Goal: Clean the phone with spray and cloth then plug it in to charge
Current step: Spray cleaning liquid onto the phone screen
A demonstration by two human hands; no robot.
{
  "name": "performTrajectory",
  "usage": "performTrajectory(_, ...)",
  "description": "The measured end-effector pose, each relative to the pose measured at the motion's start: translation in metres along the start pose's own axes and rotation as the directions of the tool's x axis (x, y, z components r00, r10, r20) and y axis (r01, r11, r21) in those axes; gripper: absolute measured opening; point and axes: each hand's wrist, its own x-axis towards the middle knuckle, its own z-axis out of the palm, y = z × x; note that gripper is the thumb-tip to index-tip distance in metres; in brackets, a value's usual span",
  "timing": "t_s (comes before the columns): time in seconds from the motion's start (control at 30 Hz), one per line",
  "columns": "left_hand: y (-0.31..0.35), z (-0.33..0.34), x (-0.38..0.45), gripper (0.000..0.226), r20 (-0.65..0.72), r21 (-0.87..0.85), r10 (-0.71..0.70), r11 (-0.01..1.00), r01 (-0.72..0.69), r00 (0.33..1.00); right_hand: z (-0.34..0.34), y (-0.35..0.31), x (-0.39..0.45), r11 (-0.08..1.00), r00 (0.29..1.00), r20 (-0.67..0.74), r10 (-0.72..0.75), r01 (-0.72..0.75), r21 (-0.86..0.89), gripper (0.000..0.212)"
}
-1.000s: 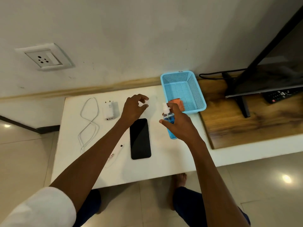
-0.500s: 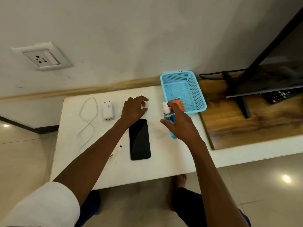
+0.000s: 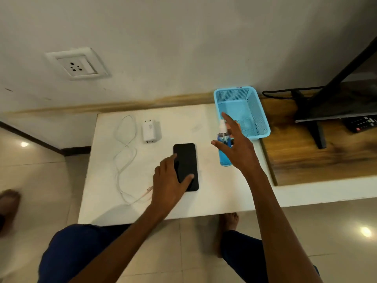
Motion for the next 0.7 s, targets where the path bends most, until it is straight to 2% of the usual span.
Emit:
performTrajectory(0.13, 0.002, 0.015, -0.018, 0.114, -0.014, 0.15, -0.082, 0.985, 0.083, 0.997, 0.006, -0.001, -0.002, 0.992, 1.0, 0.004, -0.014, 0.014, -0.124, 0.082)
performTrajectory(0.3, 0.003, 0.024, -0.02, 0.122, -0.02, 0.267, -0.117, 0.956, 0.118, 0.993, 0.012, 0.008, -0.001, 0.965, 0.989, 0.146, 0.026, 0.013, -0.263, 0.078)
performTrajectory(0.57, 0.0, 0.025, -0.015, 0.118, -0.013, 0.303, -0.027, 0.953, 0.03, 1.0, 0.013, 0.017, -0.001, 0.953, 0.989, 0.146, 0.003, 0.041, -0.3, 0.077)
performTrajectory(0.7, -0.013, 0.011, 0.005, 0.121, 0.101, 0.281, 0.085, 0.953, -0.11, 0.991, 0.015, 0.016, -0.003, 0.946, 0.991, 0.135, -0.013, 0.056, -0.318, 0.075)
